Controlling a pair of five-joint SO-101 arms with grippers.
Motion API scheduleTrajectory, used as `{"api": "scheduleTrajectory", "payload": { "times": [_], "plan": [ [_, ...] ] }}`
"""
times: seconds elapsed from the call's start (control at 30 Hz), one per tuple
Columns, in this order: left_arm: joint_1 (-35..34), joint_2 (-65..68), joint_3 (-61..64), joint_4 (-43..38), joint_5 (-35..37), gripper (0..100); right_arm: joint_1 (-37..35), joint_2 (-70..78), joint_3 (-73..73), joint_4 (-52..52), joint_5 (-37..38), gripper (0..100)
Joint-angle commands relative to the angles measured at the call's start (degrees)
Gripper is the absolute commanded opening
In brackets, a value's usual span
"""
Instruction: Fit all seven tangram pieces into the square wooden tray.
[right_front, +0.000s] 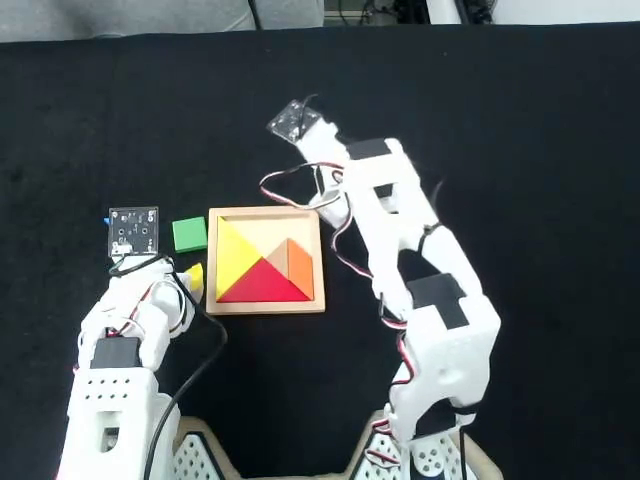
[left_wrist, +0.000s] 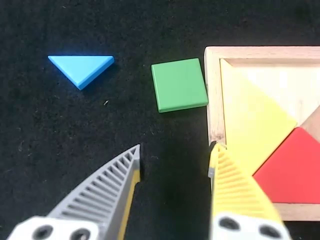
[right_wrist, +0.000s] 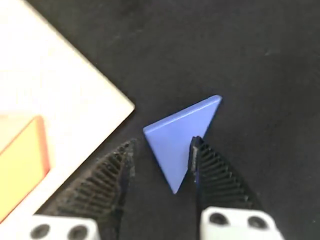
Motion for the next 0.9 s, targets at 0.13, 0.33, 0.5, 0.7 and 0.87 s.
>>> {"api": "scheduleTrajectory", "payload": {
  "times": [0.13,0.33,0.5,0.7,0.87],
  "plan": [
    [0.7,-0.7,-0.2,-0.4,-0.4,22,1.5,4.3,-3.8,-2.2,-0.6,17.4],
    [0.7,-0.7,-0.2,-0.4,-0.4,22,1.9,4.9,-4.8,-2.2,-0.6,17.4],
    [0.7,-0.7,-0.2,-0.4,-0.4,22,2.1,5.3,-4.2,-2.2,-0.4,17.4],
    [0.7,-0.7,-0.2,-0.4,-0.4,22,1.8,5.3,-2.9,-2.2,-0.3,17.3],
    [0.7,-0.7,0.1,-0.4,-0.4,22,2.3,6.2,-3.4,-0.8,0.0,18.1]
  ]
}}
